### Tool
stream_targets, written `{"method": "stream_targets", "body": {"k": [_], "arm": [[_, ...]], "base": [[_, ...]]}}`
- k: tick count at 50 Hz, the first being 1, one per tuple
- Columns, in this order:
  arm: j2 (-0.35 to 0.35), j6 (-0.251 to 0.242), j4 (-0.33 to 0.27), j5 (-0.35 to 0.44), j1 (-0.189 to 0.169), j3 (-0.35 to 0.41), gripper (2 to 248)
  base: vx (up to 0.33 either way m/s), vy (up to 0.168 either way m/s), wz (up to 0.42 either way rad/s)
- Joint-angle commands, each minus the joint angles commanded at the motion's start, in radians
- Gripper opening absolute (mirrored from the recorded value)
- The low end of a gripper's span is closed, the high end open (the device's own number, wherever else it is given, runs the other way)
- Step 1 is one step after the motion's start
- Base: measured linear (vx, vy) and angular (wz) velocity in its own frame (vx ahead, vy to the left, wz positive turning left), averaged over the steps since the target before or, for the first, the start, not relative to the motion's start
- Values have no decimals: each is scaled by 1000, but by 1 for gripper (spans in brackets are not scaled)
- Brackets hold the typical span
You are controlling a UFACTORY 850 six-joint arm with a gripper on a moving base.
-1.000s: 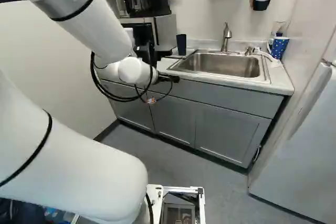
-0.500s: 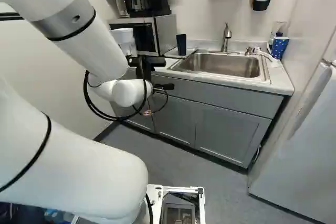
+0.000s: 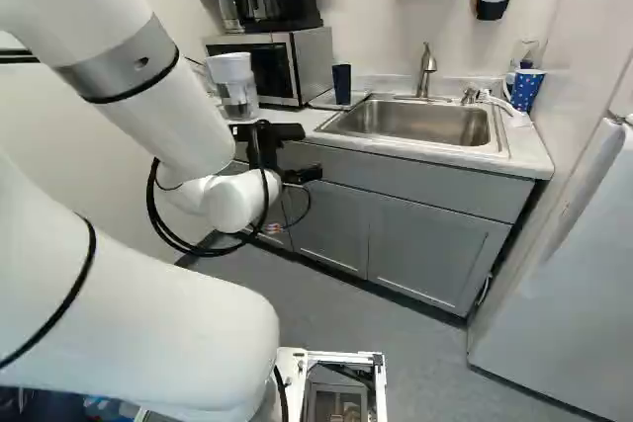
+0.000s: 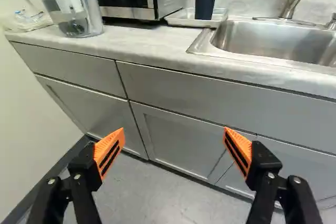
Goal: Rinse the cup and place it in the tray
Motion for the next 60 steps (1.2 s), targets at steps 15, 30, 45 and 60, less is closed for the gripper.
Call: {"method": "stream_targets", "body": {"k": [15, 30, 45, 60], "arm": [[4, 0, 0, 58, 12, 38, 247], [7, 0, 0, 90, 19, 58, 247], [8, 0, 0, 98, 20, 63, 247], [8, 0, 0, 98, 20, 63, 247]], "base": [[0, 0, 0], [0, 0, 0], [0, 0, 0], [0, 0, 0]]}}
